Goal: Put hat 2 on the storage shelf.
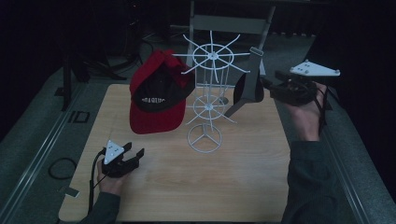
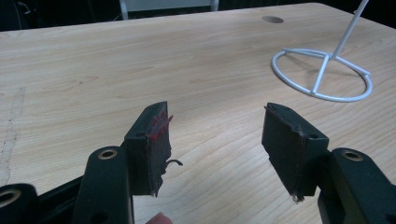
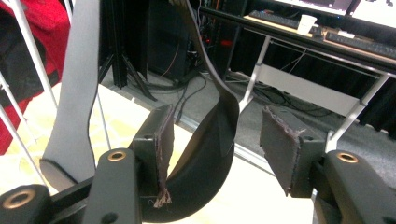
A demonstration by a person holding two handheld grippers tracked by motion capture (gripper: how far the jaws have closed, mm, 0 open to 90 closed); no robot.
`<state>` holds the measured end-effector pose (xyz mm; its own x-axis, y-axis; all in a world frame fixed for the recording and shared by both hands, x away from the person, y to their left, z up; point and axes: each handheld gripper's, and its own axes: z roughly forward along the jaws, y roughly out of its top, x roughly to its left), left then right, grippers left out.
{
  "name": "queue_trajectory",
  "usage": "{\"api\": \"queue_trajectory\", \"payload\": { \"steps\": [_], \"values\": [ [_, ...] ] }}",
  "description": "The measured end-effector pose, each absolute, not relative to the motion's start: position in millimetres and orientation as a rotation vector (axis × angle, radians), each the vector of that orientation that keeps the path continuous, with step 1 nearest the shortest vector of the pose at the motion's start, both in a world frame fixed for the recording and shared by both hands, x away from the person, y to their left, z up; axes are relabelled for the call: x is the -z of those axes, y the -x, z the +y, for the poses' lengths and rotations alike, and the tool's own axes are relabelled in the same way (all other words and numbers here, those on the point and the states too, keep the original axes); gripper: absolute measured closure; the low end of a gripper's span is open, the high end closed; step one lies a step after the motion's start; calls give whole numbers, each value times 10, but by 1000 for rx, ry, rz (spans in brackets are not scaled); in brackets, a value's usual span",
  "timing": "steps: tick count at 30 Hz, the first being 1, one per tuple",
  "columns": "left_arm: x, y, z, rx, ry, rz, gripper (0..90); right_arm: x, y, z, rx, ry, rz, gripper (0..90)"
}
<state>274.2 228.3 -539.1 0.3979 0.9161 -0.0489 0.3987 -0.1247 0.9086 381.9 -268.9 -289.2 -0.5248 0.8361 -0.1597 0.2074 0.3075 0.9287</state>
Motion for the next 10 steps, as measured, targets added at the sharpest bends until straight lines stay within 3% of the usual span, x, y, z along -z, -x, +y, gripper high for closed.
{"api": "queue_trajectory", "payload": {
  "steps": [10],
  "values": [
    [5386, -2736, 2295, -686, -1704, 1166, 420, 3014, -3779, -2730, -1246, -948, 1921, 445]
  ]
}}
